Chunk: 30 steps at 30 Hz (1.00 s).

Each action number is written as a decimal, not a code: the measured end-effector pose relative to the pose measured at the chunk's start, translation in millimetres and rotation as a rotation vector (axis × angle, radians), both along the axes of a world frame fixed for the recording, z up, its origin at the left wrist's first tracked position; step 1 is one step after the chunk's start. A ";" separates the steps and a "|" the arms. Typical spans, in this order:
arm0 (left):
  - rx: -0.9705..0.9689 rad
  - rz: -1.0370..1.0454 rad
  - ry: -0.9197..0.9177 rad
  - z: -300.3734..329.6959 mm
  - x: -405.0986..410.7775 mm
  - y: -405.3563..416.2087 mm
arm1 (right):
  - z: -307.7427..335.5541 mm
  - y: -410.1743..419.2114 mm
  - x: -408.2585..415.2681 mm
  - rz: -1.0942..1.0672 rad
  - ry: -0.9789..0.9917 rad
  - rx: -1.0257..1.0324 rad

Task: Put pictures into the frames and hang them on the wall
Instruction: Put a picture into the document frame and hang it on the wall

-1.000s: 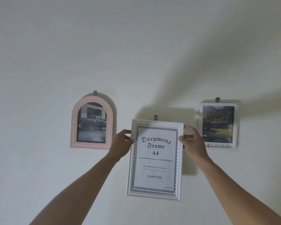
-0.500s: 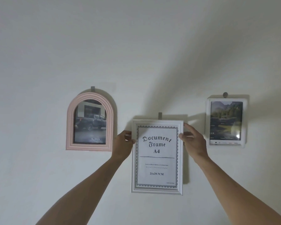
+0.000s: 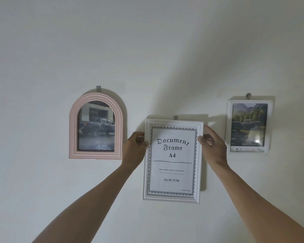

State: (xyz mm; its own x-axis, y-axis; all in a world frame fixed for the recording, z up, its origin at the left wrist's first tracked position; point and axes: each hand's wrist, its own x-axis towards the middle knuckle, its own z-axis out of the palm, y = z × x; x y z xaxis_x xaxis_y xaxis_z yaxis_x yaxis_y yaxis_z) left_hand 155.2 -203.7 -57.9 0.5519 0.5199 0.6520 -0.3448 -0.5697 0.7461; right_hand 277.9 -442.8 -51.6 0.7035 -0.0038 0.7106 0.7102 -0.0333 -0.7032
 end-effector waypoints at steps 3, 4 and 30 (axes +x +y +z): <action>0.018 0.015 0.023 -4.7 2.8 -0.1 | -5.1 -0.4 0.0 -0.002 0.011 -0.010; 0.027 0.020 0.024 -6.3 2.5 -1.1 | -7.1 -0.1 -0.3 -0.006 0.013 -0.018; 0.113 0.198 -0.057 -6.4 2.0 -16.2 | -6.0 -22.1 1.4 -0.018 0.020 -0.144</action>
